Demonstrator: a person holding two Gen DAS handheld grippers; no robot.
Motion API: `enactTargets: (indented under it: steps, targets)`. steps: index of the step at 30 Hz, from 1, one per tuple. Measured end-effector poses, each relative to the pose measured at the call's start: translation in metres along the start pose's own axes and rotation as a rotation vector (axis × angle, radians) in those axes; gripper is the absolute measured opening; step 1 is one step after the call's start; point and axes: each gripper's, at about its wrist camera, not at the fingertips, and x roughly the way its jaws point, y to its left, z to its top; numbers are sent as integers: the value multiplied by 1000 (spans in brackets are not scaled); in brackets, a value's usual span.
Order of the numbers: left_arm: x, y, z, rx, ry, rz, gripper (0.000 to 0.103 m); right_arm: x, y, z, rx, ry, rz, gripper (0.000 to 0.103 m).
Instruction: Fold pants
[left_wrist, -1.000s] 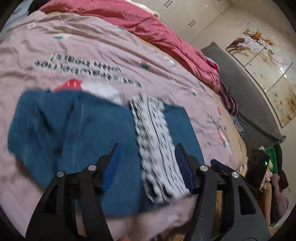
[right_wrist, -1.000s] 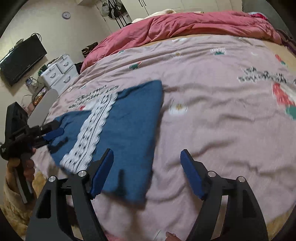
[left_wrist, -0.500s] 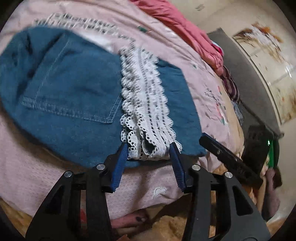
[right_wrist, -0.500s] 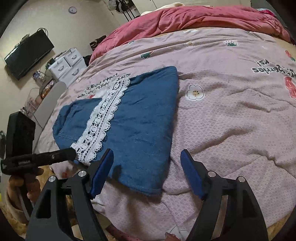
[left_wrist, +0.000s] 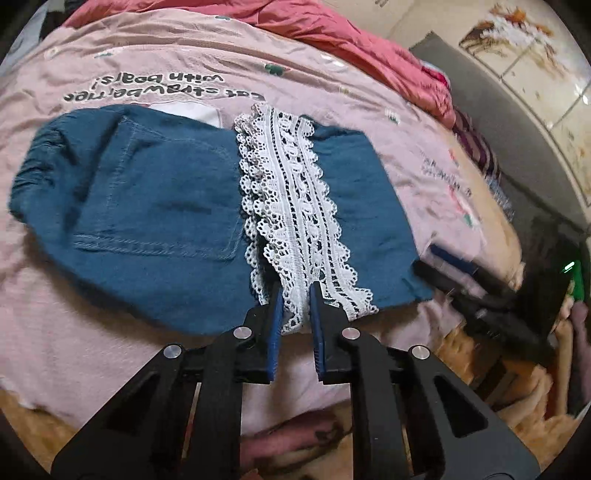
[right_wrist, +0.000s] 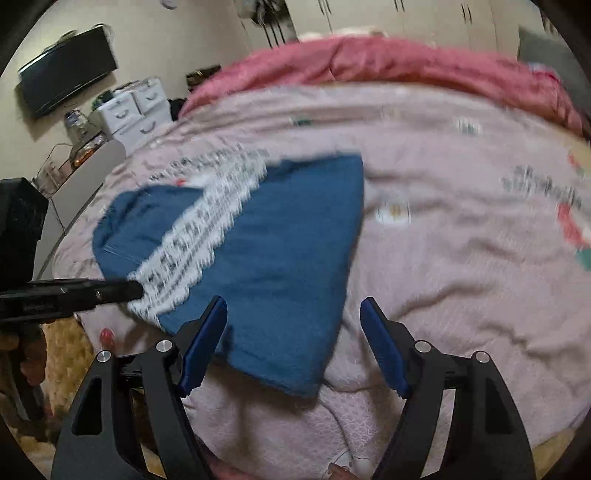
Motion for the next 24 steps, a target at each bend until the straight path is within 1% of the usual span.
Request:
enactTargets:
  steps: [2, 4, 5, 7, 9, 10, 12, 14, 17, 21, 24]
  targets:
    - [7, 3, -2, -9, 12, 2, 8, -3, 9, 3, -45, -25, -2, 74]
    - [19, 7, -2, -19, 24, 15, 11, 2, 16, 4, -86, -19, 22, 74]
    - [22, 7, -3, -16, 22, 25, 13, 7, 19, 3, -101, -4, 17, 74]
    - [27, 6, -4, 5, 17, 45, 13, 23, 20, -2, -124, 58, -22, 72]
    - [26, 7, -6, 9, 16, 43, 15, 38, 13, -11, -121, 119, -79, 73]
    - [28, 6, -6, 18, 18, 44, 15, 45, 8, -16, -108, 137, -83, 73]
    - [29, 5, -6, 29, 19, 50, 16, 49, 3, -21, -75, 126, -66, 73]
    - [30, 4, -6, 48, 17, 58, 16, 51, 4, -21, -87, 125, -76, 75]
    - [31, 7, -5, 34, 15, 47, 16, 54, 2, -20, -67, 131, -63, 76]
    - [24, 6, -7, 30, 3, 37, 17, 40, 1, -15, -35, 115, -35, 75]
    - [16, 3, -8, 51, -11, 43, 28, 23, -3, -12, 21, 83, 3, 75]
